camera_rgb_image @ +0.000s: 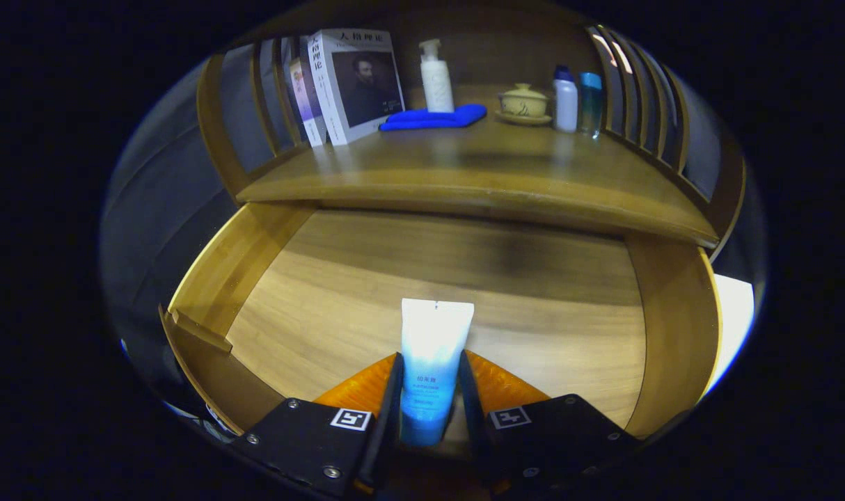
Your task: Pull open the drawer, take out the items inside it, and place them on the countertop above the cabinet.
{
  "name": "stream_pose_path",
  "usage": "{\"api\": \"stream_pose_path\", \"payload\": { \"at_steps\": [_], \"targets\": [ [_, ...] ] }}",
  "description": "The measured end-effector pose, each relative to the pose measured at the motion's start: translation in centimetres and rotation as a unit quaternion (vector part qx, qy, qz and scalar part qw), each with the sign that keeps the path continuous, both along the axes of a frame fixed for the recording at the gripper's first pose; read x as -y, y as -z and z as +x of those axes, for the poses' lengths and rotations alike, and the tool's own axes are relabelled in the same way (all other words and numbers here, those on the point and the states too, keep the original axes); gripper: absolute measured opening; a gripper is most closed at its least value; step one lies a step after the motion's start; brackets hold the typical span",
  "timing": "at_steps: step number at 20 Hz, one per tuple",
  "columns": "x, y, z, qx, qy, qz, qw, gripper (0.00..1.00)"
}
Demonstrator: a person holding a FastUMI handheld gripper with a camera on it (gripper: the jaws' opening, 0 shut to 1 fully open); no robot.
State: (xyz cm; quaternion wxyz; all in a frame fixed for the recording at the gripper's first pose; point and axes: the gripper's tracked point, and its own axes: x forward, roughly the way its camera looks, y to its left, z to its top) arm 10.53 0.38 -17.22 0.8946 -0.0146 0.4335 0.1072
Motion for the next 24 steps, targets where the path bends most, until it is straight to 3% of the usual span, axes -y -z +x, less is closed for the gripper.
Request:
{"api": "stream_pose_path", "payload": {
  "at_steps": [15,24],
  "targets": [
    [-1.7,-10.4,5.3,0.128,-0.002,0.043,0.991,0.47],
    [-2.9,-13.2,13.1,0.148,0.048,0.075,0.985,0.47]
  ]
}}
